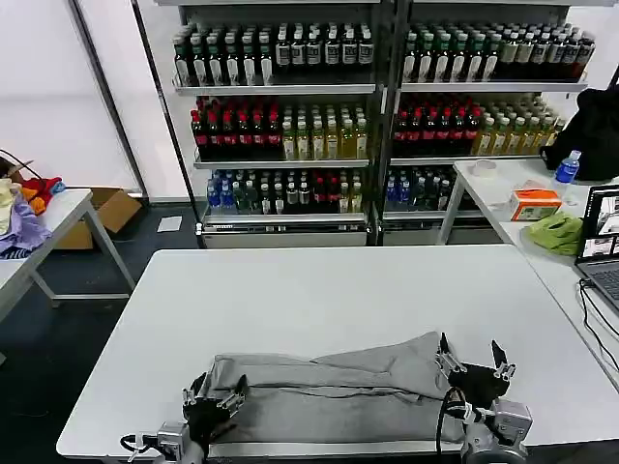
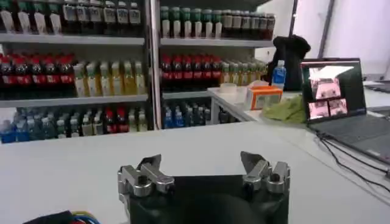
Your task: Fold and organize the clothes.
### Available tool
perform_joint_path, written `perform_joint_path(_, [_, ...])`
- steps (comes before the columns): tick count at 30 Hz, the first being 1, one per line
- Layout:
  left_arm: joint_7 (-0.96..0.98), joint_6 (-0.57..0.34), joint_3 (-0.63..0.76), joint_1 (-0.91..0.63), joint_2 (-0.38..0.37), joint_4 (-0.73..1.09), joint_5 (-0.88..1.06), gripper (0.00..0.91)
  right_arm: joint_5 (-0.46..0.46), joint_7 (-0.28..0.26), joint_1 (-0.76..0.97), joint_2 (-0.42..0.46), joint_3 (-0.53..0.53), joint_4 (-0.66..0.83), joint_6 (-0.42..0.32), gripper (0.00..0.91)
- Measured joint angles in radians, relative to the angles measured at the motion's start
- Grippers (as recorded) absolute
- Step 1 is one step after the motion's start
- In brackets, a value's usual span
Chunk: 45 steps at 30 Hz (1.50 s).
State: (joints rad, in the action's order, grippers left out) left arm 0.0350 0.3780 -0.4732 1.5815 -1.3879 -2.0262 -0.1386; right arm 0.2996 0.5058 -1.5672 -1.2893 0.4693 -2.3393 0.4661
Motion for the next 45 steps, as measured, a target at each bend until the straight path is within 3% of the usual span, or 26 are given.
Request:
perform_joint_path(25, [-0.002,-0.029,-0.079,-0.019,0.02,0.023,-0.067,0.01,0.063,0.009,0.041,0.028,0.013,0.047,0.013,0.907])
perform_joint_path(31, [-0.01,-0.024,-0.2,-0.045,0.089,0.012,-0.102,0.01,0.069,0.013,0.047,0.031,0.008,0.054,0.014,0.907])
perform_joint_path(45, [-0.051,-0.029,-0.531,-0.065,0.361,0.084,-0.13,0.01,0.073,0.016,0.044,0.023,-0.007,0.063,0.012,0.907])
